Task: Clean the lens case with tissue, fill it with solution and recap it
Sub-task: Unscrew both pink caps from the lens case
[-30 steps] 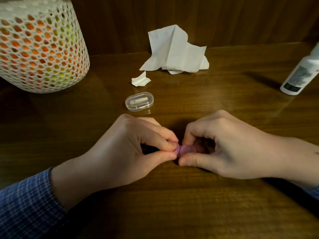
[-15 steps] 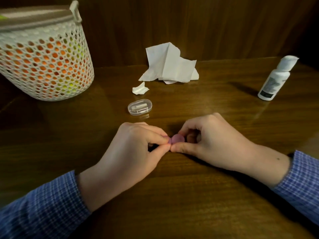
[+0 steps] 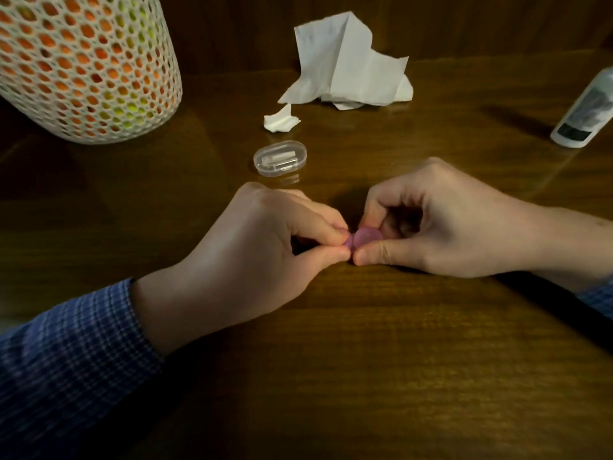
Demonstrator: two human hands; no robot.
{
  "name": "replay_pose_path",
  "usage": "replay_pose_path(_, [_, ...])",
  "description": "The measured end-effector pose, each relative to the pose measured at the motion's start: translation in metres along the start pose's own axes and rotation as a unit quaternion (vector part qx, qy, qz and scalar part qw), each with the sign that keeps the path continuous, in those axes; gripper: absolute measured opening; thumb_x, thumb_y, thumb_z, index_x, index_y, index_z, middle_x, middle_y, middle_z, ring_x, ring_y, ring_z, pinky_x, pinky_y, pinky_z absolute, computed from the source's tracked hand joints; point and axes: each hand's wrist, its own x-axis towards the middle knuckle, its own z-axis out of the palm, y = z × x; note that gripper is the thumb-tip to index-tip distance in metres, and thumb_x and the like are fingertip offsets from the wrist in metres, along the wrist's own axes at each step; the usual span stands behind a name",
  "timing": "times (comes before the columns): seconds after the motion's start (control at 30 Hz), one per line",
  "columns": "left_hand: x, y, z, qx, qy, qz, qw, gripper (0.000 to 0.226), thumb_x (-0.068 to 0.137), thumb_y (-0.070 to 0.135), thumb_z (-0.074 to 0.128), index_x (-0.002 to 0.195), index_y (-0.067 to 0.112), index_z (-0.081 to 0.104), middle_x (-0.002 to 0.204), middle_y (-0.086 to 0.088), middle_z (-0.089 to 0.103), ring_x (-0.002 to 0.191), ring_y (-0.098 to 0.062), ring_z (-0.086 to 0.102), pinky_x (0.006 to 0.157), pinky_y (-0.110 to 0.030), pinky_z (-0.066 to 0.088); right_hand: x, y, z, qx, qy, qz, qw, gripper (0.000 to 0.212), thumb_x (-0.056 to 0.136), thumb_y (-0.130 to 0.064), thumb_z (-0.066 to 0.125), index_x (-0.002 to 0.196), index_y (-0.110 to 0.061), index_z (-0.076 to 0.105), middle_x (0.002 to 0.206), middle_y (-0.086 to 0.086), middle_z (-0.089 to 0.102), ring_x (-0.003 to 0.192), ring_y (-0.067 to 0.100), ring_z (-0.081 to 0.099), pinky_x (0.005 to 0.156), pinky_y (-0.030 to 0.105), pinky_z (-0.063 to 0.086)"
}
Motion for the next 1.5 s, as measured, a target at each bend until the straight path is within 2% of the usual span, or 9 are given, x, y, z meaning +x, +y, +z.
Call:
replay_pose_path(0.2, [0.003, -0.009, 0.001, 0.005, -0.005, 0.043, 0.999, 0.015, 0.090, 0.023, 0.072, 0.100, 0.018, 0.081, 0.103, 0.009, 0.077, 0.094, -0.005, 0.071, 0.078, -0.024, 0.058, 0.004, 0.006, -0.003, 0.008, -0.025, -0.024, 0.999, 0.024, 0.080, -0.041, 0.078, 0.085, -0.018, 0.074, 0.066, -0.006, 0.068, 0.061, 0.016, 0.067, 0.048, 0.025, 0.051])
replay_pose_path(0.33, [0.008, -0.012, 0.002, 0.014, 0.002, 0.055, 0.998, 0.017, 0.090, 0.022, 0.072, 0.104, 0.016, 0.080, 0.105, 0.007, 0.077, 0.094, -0.004, 0.071, 0.082, -0.024, 0.057, 0.004, 0.009, -0.004, 0.014, -0.036, -0.033, 0.999, 0.022, 0.082, -0.038, 0.079, 0.087, -0.017, 0.074, 0.067, -0.005, 0.067, 0.060, 0.018, 0.067, 0.049, 0.031, 0.053])
replay_pose_path(0.43, [0.009, -0.012, 0.003, 0.015, 0.012, 0.060, 0.998, 0.017, 0.090, 0.022, 0.072, 0.104, 0.016, 0.080, 0.105, 0.007, 0.077, 0.094, -0.004, 0.071, 0.082, -0.023, 0.056, 0.003, 0.011, -0.004, 0.024, -0.022, -0.027, 0.999, 0.023, 0.081, -0.039, 0.080, 0.087, -0.018, 0.075, 0.065, -0.006, 0.067, 0.058, 0.017, 0.065, 0.050, 0.029, 0.052])
replay_pose_path(0.67, [0.007, -0.010, 0.005, 0.034, 0.037, 0.059, 0.997, 0.017, 0.086, 0.023, 0.076, 0.102, 0.019, 0.080, 0.105, 0.009, 0.077, 0.093, 0.001, 0.070, 0.082, -0.022, 0.058, -0.004, 0.005, 0.000, -0.017, 0.019, 0.015, 1.000, 0.022, 0.081, -0.038, 0.083, 0.093, -0.020, 0.077, 0.068, -0.008, 0.069, 0.059, 0.008, 0.065, 0.051, 0.013, 0.044])
replay_pose_path(0.8, [0.002, -0.006, 0.006, 0.038, 0.054, 0.040, 0.997, 0.016, 0.084, 0.023, 0.079, 0.099, 0.019, 0.081, 0.101, 0.009, 0.077, 0.092, 0.001, 0.070, 0.081, -0.023, 0.059, -0.011, -0.002, 0.007, -0.053, 0.093, 0.050, 0.993, 0.033, 0.076, -0.048, 0.082, 0.100, -0.026, 0.073, 0.086, -0.011, 0.070, 0.068, 0.002, 0.063, 0.053, 0.014, 0.048])
replay_pose_path(0.9, [-0.001, -0.001, 0.007, 0.012, 0.048, 0.013, 0.999, 0.014, 0.084, 0.024, 0.077, 0.098, 0.020, 0.080, 0.096, 0.012, 0.074, 0.087, -0.004, 0.069, 0.073, -0.026, 0.059, -0.015, -0.004, 0.011, -0.036, 0.127, 0.078, 0.988, 0.035, 0.074, -0.047, 0.086, 0.100, -0.031, 0.069, 0.086, -0.013, 0.070, 0.070, 0.003, 0.064, 0.056, 0.016, 0.051])
replay_pose_path(1.07, [-0.001, -0.002, 0.008, -0.013, 0.044, -0.015, 0.999, 0.014, 0.084, 0.025, 0.078, 0.098, 0.024, 0.079, 0.093, 0.013, 0.073, 0.085, -0.005, 0.068, 0.071, -0.028, 0.059, -0.015, -0.005, 0.015, -0.025, 0.136, 0.080, 0.987, 0.034, 0.076, -0.041, 0.087, 0.102, -0.030, 0.067, 0.083, -0.012, 0.070, 0.067, 0.002, 0.063, 0.056, 0.015, 0.050])
replay_pose_path(1.2, [0.000, -0.006, 0.007, -0.022, 0.037, -0.006, 0.999, 0.014, 0.084, 0.025, 0.079, 0.098, 0.023, 0.081, 0.095, 0.014, 0.075, 0.090, -0.001, 0.069, 0.077, -0.024, 0.059, -0.014, -0.003, 0.015, -0.002, 0.124, 0.064, 0.990, 0.039, 0.080, -0.033, 0.087, 0.111, -0.028, 0.063, 0.084, -0.010, 0.068, 0.064, 0.002, 0.061, 0.055, 0.016, 0.049])
replay_pose_path(1.5, [0.004, -0.011, 0.007, -0.029, 0.034, 0.023, 0.999, 0.016, 0.085, 0.024, 0.078, 0.100, 0.020, 0.081, 0.097, 0.013, 0.075, 0.092, -0.003, 0.070, 0.077, -0.022, 0.058, -0.014, 0.002, 0.016, 0.026, 0.134, 0.081, 0.987, 0.040, 0.076, -0.036, 0.087, 0.111, -0.028, 0.069, 0.087, -0.013, 0.072, 0.074, 0.001, 0.067, 0.063, 0.014, 0.052])
